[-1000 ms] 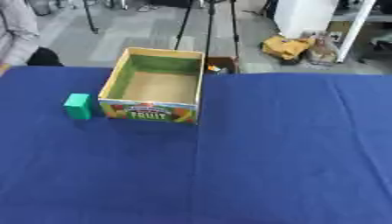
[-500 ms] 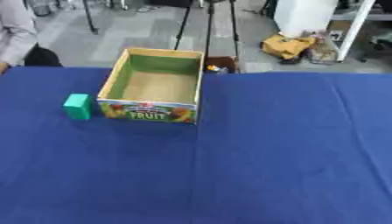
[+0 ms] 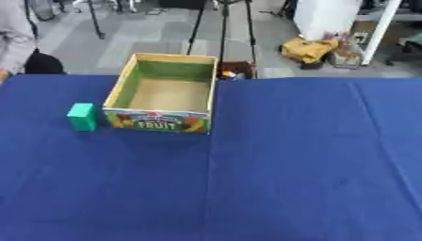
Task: Pick up objects on the table and place them in the box.
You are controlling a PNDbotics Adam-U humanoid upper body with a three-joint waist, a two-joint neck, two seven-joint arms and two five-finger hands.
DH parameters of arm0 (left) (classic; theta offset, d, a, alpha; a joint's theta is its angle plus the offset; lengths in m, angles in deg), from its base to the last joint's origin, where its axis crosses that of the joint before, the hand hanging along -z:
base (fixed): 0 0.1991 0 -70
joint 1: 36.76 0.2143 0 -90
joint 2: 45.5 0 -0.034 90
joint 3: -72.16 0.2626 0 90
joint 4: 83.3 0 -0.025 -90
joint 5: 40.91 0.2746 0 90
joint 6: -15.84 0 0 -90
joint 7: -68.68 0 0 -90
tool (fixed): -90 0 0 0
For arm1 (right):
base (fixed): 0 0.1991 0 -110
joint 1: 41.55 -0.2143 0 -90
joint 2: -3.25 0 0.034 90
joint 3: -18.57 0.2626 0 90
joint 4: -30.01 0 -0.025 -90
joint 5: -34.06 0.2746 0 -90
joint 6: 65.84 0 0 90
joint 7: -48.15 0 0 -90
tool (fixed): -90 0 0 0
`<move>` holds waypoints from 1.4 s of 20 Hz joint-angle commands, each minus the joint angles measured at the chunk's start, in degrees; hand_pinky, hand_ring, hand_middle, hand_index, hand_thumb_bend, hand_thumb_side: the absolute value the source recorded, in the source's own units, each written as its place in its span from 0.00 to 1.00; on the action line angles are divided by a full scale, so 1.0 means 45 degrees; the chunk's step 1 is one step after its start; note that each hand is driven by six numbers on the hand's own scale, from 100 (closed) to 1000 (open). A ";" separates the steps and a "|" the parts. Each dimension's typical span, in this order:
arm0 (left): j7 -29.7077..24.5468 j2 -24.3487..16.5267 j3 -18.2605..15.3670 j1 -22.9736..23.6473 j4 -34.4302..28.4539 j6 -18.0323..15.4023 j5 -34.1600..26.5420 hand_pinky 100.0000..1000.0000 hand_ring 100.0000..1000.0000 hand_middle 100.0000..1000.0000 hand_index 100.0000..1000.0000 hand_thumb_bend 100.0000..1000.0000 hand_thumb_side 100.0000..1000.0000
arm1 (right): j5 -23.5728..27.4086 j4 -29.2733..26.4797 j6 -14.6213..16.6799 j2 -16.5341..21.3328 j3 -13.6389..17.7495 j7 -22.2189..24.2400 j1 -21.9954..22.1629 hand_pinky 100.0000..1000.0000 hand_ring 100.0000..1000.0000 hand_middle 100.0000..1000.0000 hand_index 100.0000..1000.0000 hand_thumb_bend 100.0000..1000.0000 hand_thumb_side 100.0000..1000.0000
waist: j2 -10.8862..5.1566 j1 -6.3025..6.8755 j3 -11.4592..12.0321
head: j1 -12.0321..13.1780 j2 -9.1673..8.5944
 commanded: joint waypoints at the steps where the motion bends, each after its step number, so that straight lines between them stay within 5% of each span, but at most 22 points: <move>1: -0.0269 -0.1397 -0.0096 -0.0107 -0.0180 0.0549 0.0595 0.78 0.86 0.91 1.00 0.00 0.78 | 0.0146 -0.0258 -0.0003 0.0357 -0.0002 0.0048 -0.0115 0.82 0.88 0.65 0.82 0.00 1.00 | -0.0247 0.0062 0.0003 | 0.0053 0.0021; 10: 0.0661 -0.3777 0.1402 -0.1020 0.0013 0.2148 0.5300 0.79 0.88 0.93 1.00 0.00 0.80 | 0.0210 -0.0258 0.0010 0.0362 -0.0076 0.0136 -0.0104 0.82 0.88 0.65 0.82 0.00 1.00 | -0.0265 0.0020 -0.0053 | 0.0273 0.0048; 18: -0.0624 -0.4904 0.2070 -0.2675 0.2113 0.1433 0.5633 0.78 0.88 0.92 1.00 0.00 0.79 | 0.0276 -0.0258 -0.0008 0.0382 -0.0166 0.0275 -0.0072 0.82 0.88 0.64 0.82 0.00 1.00 | -0.0288 0.0062 -0.0142 | 0.0440 -0.0008; 24: -0.1797 -0.5308 0.2636 -0.4025 0.4169 0.1032 0.5470 0.78 0.90 0.94 1.00 0.00 0.88 | 0.0351 -0.0258 0.0012 0.0380 -0.0243 0.0383 -0.0088 0.82 0.88 0.64 0.82 0.00 1.00 | -0.0262 0.0100 -0.0280 | 0.0631 -0.0112; 28: -0.2461 -0.5317 0.3044 -0.4889 0.5233 0.0703 0.5357 0.78 0.90 0.94 1.00 0.18 1.00 | 0.0406 -0.0258 0.0030 0.0365 -0.0300 0.0470 -0.0118 0.82 0.89 0.64 0.82 0.00 1.00 | -0.0210 0.0132 -0.0414 | 0.0812 -0.0200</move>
